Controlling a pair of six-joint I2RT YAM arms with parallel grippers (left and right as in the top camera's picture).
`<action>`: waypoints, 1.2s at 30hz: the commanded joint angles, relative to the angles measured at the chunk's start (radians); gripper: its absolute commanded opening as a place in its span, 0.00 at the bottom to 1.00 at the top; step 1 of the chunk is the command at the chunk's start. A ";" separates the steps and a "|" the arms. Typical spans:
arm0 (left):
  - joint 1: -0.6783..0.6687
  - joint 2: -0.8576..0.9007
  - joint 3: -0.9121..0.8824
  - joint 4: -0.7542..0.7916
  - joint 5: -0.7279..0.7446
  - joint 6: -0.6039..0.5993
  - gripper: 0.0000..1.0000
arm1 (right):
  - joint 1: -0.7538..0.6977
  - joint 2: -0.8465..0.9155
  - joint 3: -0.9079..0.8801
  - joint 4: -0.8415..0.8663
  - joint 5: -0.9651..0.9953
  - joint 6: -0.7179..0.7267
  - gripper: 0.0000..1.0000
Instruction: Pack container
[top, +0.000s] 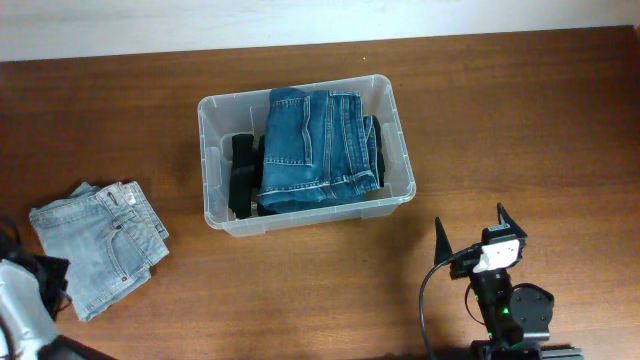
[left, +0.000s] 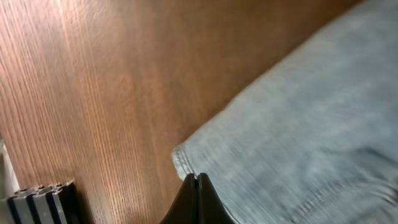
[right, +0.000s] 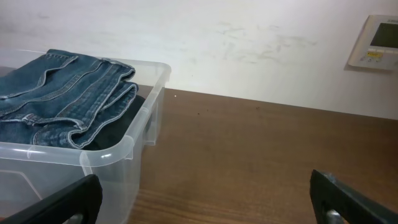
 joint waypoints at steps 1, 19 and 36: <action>0.036 0.042 -0.028 0.028 -0.020 -0.046 0.01 | -0.008 -0.008 -0.008 0.000 -0.013 0.001 0.98; 0.081 0.297 -0.028 0.106 0.058 -0.046 0.01 | -0.008 -0.008 -0.008 0.000 -0.012 0.001 0.98; 0.026 0.373 -0.028 0.191 0.327 -0.042 0.01 | -0.008 -0.008 -0.008 0.000 -0.012 0.001 0.99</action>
